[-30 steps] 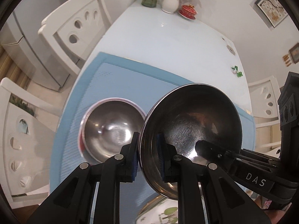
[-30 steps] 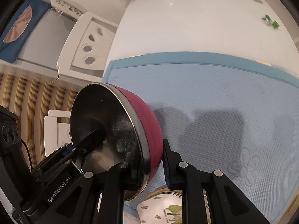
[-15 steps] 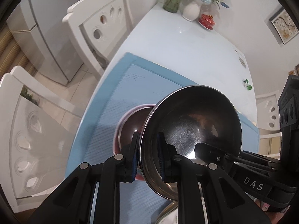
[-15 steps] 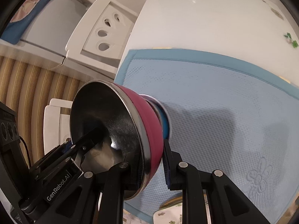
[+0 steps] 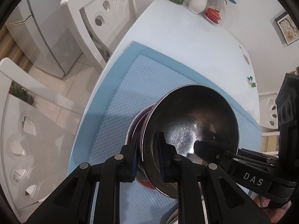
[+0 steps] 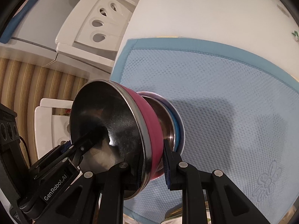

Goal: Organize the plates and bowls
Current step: 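Carry the magenta bowl with both grippers and lower it into the pink bowl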

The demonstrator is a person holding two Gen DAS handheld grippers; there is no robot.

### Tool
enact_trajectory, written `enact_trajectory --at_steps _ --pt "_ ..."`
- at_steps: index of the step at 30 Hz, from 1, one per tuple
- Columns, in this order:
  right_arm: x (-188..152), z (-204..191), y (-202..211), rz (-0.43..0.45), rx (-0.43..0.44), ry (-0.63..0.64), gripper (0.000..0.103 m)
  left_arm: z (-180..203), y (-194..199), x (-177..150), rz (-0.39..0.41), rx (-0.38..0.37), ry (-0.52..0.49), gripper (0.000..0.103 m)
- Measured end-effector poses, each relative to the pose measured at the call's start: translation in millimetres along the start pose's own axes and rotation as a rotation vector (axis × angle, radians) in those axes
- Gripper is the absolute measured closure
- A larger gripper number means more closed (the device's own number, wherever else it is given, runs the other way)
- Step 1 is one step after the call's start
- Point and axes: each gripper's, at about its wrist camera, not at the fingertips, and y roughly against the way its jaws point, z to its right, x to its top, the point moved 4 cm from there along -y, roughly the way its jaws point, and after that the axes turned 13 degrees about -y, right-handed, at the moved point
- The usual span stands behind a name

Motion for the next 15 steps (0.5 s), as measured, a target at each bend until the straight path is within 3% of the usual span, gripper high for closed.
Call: enact_trajectory --at_steps 15 --pt "3.5 3.1 -15.6 -0.024 -0.02 -0.015 0.085 -5.5 -13.6 -6.4 -0.021 -0.009 -0.005 0.089"
